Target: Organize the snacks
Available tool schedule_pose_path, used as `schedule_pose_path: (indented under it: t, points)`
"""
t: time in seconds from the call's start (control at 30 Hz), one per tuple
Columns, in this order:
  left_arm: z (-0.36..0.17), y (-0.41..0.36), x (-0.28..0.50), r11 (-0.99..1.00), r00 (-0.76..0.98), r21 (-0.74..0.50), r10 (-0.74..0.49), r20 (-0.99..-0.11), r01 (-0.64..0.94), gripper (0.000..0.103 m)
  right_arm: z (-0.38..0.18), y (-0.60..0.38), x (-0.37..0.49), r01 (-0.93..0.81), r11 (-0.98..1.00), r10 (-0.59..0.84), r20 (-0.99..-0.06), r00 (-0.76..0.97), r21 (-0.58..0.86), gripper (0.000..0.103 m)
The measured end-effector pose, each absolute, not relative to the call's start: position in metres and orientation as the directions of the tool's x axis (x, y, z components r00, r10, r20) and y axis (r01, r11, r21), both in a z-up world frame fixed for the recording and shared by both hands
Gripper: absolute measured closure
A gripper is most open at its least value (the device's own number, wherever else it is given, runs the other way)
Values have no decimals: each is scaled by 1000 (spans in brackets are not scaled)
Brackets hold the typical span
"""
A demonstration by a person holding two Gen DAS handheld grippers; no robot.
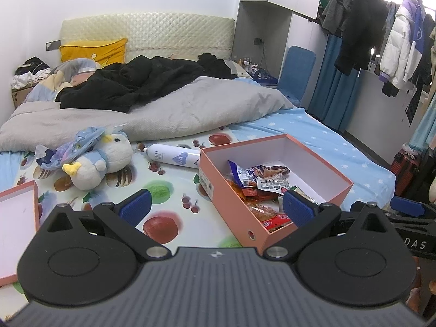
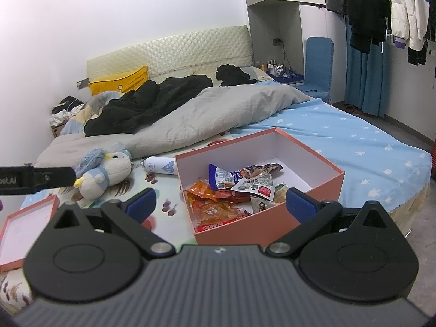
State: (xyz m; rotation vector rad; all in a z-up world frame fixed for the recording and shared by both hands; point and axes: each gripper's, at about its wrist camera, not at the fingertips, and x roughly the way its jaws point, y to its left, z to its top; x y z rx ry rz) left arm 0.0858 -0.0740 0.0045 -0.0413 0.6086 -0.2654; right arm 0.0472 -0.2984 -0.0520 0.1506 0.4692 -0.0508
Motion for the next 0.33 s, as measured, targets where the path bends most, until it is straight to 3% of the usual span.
schedule_pose_path:
  t: [0.33]
  points:
    - [5,-73,86,963,786,-114,-264,-559,243,0,-51,-299,47,87,987,-15,-456,890,137,0]
